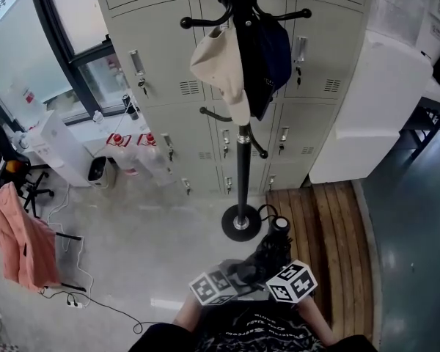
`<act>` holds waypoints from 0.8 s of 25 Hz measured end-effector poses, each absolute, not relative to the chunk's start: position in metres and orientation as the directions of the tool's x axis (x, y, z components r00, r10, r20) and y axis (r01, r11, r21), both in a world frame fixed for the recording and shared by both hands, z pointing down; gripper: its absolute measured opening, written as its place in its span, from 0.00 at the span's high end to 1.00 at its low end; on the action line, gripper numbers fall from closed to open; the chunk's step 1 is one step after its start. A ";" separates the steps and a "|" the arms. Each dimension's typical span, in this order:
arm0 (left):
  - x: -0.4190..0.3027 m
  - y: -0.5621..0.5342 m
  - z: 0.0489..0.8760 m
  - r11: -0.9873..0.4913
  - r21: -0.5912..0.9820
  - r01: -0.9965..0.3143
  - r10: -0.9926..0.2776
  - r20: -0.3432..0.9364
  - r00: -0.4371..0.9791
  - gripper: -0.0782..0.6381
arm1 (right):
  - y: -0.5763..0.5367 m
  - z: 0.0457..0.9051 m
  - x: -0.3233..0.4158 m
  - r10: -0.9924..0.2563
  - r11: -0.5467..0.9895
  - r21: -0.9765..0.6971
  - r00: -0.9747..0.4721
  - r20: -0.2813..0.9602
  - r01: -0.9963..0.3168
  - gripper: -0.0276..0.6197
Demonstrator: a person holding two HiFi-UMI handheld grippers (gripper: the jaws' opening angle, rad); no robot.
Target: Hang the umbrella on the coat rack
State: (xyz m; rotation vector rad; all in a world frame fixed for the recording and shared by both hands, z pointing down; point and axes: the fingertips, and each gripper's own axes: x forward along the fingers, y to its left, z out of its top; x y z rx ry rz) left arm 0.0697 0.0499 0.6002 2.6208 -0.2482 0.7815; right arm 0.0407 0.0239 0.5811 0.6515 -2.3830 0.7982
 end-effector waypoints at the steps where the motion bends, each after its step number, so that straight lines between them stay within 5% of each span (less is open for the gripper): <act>1: 0.069 0.045 0.601 -0.907 0.318 -0.275 -0.054 0.560 0.827 0.49 | 0.019 0.581 0.040 -0.269 0.707 -0.395 -0.739 0.618 -0.587 0.54; 20: 0.046 -0.044 0.600 -0.939 0.289 -0.185 0.017 0.578 0.816 0.49 | -0.072 0.571 0.021 -0.355 0.646 -0.396 -0.716 0.601 -0.653 0.54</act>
